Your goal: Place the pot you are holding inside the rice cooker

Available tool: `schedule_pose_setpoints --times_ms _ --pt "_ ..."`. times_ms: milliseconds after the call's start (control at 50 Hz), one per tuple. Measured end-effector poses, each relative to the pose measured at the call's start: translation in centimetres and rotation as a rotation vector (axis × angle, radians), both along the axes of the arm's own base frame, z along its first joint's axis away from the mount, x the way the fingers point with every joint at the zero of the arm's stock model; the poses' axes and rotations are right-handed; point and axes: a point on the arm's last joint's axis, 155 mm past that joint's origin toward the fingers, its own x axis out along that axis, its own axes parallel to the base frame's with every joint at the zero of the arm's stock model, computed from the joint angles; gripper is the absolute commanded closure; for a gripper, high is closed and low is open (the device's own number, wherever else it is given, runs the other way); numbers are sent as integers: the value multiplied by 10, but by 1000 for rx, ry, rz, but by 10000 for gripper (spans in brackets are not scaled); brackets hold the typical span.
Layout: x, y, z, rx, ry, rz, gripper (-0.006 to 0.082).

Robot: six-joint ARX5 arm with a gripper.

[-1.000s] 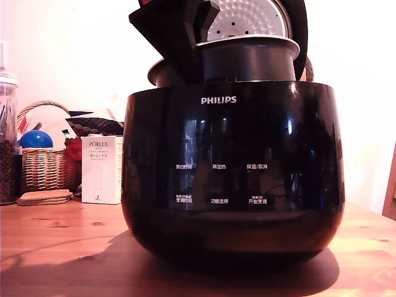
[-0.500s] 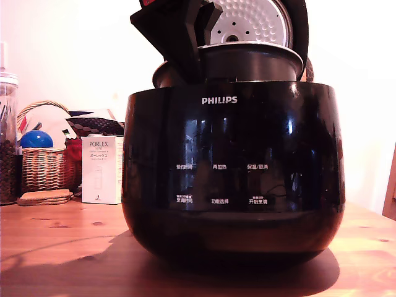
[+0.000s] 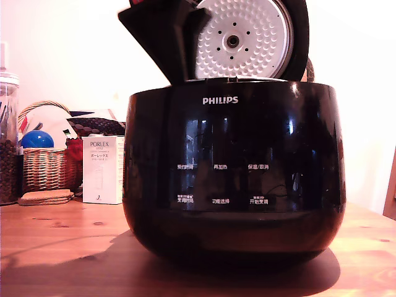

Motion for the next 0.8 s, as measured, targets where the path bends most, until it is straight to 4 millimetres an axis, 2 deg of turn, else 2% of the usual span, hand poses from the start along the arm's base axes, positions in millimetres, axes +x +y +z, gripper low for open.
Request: schedule_pose_setpoints --times_ms 160,240,400,480,500,620,640,800 --pt "7 -6 41 -79 -39 79 605" --pt "8 -3 53 -100 -46 143 610" --pt "16 8 55 -107 -48 275 787" --pt "25 15 55 -114 -48 360 790" --pt "27 17 56 -134 -31 437 790" --pt "49 35 57 -170 -24 600 790" --pt "55 39 59 -203 -15 706 790" --pt "105 65 77 -370 -52 966 790"
